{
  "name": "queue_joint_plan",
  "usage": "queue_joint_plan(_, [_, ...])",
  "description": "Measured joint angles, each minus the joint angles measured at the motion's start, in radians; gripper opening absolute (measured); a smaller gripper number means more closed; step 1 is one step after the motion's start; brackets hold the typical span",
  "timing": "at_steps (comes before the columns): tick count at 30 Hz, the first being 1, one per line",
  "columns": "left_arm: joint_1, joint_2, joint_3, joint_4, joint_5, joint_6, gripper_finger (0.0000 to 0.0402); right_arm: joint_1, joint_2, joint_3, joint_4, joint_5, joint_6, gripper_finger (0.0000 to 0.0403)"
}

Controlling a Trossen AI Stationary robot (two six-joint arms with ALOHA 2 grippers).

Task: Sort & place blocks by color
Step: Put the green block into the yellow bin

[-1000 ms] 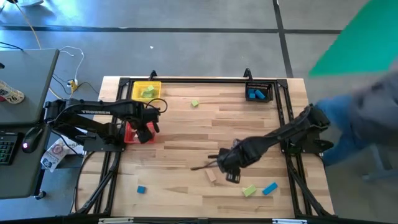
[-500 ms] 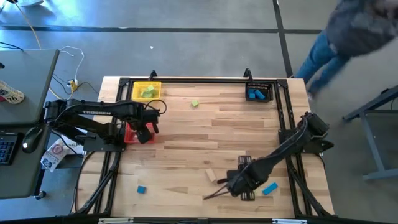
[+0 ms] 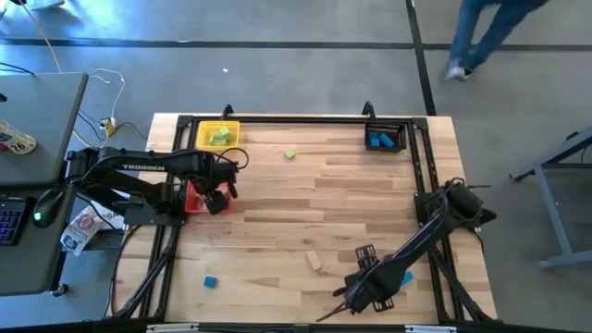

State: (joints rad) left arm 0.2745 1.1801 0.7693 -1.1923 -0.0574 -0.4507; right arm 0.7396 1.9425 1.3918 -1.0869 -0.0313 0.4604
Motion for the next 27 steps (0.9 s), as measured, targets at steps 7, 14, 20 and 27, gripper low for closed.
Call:
queue_joint_plan(7, [0.0,0.0,0.079,0.002,0.022,0.017,0.0216,0.008,0.029,0.0,-0.001,0.001,-0.07,0.0213])
queue_joint_plan(14, [0.0,0.0,0.175,0.02,0.02,0.044,0.021,0.02,0.064,0.0,0.006,-0.037,-0.077,0.0213])
queue_joint_plan(20, [0.0,0.0,0.194,0.06,0.02,0.087,0.021,0.05,0.071,0.002,0.008,-0.049,-0.072,0.0213])
queue_joint_plan(27, [0.0,0.0,0.194,0.099,0.02,0.087,0.021,0.054,0.076,-0.001,0.004,0.012,-0.025,0.0213])
